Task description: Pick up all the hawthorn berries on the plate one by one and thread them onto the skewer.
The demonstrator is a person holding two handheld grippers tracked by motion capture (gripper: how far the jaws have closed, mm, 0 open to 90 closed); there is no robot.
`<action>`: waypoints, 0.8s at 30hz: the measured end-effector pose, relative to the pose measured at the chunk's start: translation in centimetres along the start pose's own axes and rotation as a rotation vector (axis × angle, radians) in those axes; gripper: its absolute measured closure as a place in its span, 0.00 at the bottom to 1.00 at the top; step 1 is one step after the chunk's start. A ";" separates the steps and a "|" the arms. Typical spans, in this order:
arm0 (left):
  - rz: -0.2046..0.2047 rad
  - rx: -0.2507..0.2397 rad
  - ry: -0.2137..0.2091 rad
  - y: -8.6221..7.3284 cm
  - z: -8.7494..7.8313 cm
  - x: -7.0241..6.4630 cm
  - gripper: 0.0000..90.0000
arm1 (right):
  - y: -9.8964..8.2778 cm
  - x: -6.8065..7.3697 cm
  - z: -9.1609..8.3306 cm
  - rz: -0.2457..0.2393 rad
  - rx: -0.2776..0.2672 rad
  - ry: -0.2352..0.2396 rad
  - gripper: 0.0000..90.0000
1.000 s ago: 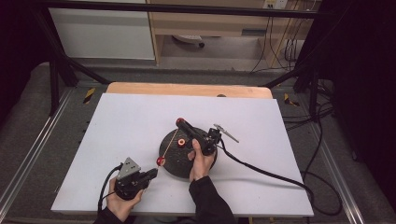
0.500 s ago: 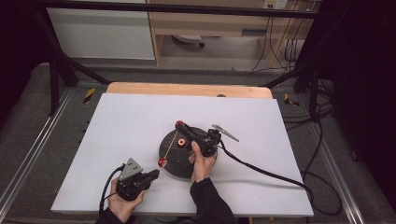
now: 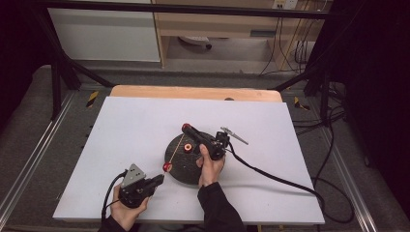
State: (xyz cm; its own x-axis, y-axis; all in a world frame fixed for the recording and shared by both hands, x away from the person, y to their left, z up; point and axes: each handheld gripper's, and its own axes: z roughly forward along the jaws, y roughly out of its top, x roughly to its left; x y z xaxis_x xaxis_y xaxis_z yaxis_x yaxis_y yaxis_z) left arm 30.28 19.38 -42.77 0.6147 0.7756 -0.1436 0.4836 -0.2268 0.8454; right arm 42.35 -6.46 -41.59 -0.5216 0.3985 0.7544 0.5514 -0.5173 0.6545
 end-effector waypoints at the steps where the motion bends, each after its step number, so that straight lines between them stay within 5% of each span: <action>1: -0.006 -0.003 0.000 0.0 0.0 0.0 0.99 | -0.1 0.1 0.0 -0.003 -0.005 -0.002 0.69; 24: -0.026 -0.005 -0.006 0.2 0.9 -0.2 0.99 | -3.4 0.7 -1.1 -0.047 0.109 0.010 0.70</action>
State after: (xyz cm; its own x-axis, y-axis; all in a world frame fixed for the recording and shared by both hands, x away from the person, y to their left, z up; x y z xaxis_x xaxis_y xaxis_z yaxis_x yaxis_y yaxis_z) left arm 30.87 18.64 -43.02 0.6059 0.7774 -0.1689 0.4962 -0.2034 0.8441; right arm 39.40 -5.23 -43.39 -0.5546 0.4125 0.7227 0.5933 -0.4130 0.6910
